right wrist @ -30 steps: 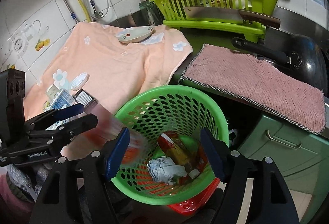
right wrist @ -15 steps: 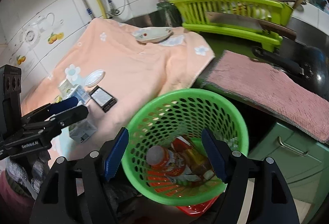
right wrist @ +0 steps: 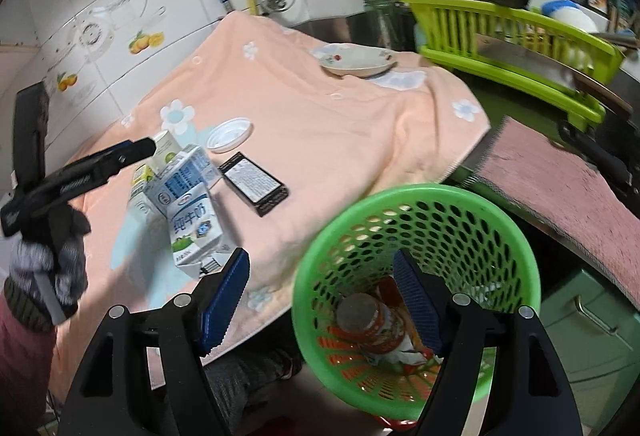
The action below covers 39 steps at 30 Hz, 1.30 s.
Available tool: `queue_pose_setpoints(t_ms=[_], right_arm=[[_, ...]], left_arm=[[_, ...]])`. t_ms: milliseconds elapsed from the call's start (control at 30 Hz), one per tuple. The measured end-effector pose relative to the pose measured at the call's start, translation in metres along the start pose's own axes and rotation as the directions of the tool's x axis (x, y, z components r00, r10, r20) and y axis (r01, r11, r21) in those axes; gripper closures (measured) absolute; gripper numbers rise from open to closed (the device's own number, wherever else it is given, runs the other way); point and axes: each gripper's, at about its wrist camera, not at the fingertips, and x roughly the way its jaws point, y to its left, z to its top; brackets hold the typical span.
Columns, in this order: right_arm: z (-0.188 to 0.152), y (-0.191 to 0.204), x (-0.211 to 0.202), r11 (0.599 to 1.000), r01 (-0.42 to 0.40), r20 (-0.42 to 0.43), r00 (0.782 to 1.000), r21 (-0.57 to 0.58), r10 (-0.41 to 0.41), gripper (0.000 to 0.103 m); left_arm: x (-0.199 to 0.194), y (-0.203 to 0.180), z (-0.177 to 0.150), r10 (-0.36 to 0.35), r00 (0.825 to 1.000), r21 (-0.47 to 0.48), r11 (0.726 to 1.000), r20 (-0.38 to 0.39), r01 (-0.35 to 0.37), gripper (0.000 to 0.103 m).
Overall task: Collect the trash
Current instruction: 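Grasp the black rectangular box with the right tool while the left tool grasps the white milk carton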
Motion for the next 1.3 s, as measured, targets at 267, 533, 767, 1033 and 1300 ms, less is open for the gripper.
queue_pose_setpoints(t_ms=[267,533,767,1033,1300], right_arm=[[0.016,0.018,0.021,0.999,-0.016,-0.029,0.999,-0.050,0.014,0.031],[0.034,0.031,0.046,0.994,-0.034,-0.064,0.998,-0.108,0.028,0.031],[0.051,0.045,0.067,0.984,-0.065,-0.100,0.994,-0.169,0.049,0.031],[0.067,0.056,0.098,0.966,-0.098,-0.161,0.985,-0.240,0.060,0.037],[0.076,0.063,0.135,0.946,-0.137,-0.221,0.973,-0.295,0.072,0.044]], left_arm=[[0.040,0.031,-0.002,0.003,0.994,-0.018,1.000,-0.111,-0.005,0.031],[0.066,0.033,-0.005,0.001,0.984,0.015,1.000,-0.176,0.001,0.031],[0.082,0.030,-0.007,-0.008,0.974,0.044,0.999,-0.226,0.018,0.043],[0.090,0.031,-0.011,-0.014,0.967,0.036,0.999,-0.254,0.024,0.063],[0.070,0.036,-0.001,-0.014,0.982,0.023,1.000,-0.191,0.019,0.064]])
